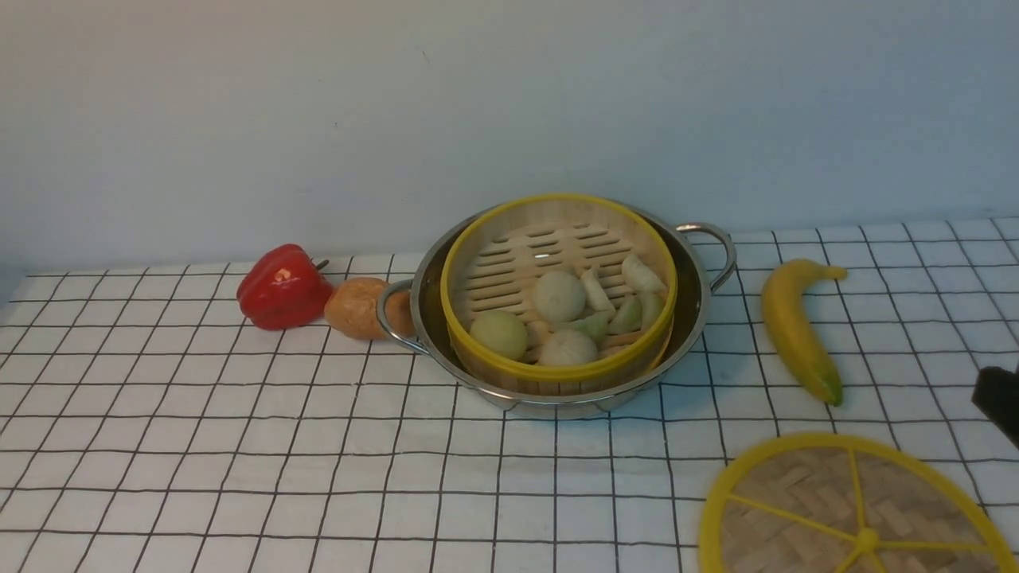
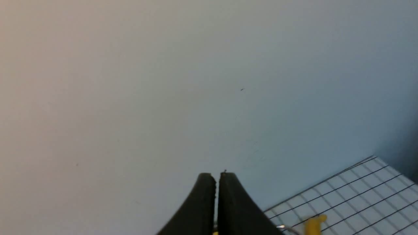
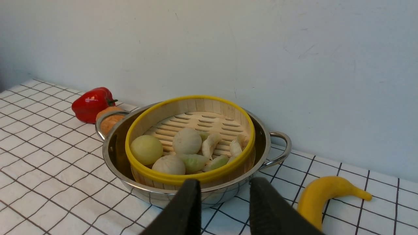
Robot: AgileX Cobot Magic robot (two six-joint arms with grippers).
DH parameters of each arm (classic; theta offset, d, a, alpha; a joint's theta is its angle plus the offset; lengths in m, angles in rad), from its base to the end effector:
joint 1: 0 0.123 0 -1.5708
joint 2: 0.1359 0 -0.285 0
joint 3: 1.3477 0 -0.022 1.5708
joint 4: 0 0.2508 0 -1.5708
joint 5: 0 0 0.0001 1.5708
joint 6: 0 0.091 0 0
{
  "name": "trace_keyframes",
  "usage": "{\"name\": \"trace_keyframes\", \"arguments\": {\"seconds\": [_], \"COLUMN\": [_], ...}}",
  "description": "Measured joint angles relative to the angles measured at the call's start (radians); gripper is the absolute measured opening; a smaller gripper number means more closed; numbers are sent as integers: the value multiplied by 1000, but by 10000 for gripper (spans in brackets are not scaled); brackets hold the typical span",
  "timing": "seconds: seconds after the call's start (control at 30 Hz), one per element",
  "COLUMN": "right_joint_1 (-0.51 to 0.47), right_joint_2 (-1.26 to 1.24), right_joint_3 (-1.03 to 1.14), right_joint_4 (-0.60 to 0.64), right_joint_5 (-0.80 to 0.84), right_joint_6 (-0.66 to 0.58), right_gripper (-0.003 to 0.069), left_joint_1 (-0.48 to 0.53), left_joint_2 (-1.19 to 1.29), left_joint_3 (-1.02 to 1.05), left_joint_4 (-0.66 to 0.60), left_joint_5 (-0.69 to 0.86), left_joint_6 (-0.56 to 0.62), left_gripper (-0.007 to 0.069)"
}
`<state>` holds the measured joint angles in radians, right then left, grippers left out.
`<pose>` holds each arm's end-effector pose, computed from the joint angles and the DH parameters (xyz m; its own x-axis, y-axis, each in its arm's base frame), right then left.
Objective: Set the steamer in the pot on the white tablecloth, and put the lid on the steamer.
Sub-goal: 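Move the gripper down to the bamboo steamer lid and grasp its center knob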
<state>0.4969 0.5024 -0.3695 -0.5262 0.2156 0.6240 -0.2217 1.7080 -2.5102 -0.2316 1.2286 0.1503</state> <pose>0.1020 0.0441 0.2824 -0.2428 -0.0099 -0.9700 -0.3580 0.9303 0.0801 0.2900 -0.0856 0.5772 -0.2863 0.1359 -0.9485 0.4357 0.9001 -0.0026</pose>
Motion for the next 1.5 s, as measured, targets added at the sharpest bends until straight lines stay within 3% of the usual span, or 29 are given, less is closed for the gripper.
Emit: {"name": "trace_keyframes", "arguments": {"seconds": [0.1,0.23,0.3,0.33,0.47,0.63,0.8,0.93,1.1,1.5], "right_joint_1": [0,0,0,0,0,0,0,0,0,0], "right_joint_2": [0,0,0,0,0,0,0,0,0,0], "right_joint_3": [0,0,0,0,0,0,0,0,0,0], "right_joint_4": [0,0,0,0,0,0,0,0,0,0], "right_joint_5": [0,0,0,0,0,-1,-1,-1,0,-3], "right_joint_6": [0,0,0,0,0,0,0,0,0,19], "right_gripper": [240,240,240,240,240,240,240,240,240,240], "left_joint_1": [0,48,103,117,295,413,424,424,409,405], "left_joint_2": [-113,-392,-526,-553,-872,-1193,-1453,-1557,-1694,-1706], "left_joint_3": [242,807,1064,1064,1674,2150,2397,2471,2517,2518], "left_joint_4": [48,45,21,18,-83,-95,-88,-25,43,48], "left_joint_5": [-26,-258,-385,-397,-700,-906,-990,-980,-884,-852], "left_joint_6": [43,113,155,159,208,258,290,304,304,272], "left_gripper": [27,33,33,33,43,45,59,64,75,92]}}
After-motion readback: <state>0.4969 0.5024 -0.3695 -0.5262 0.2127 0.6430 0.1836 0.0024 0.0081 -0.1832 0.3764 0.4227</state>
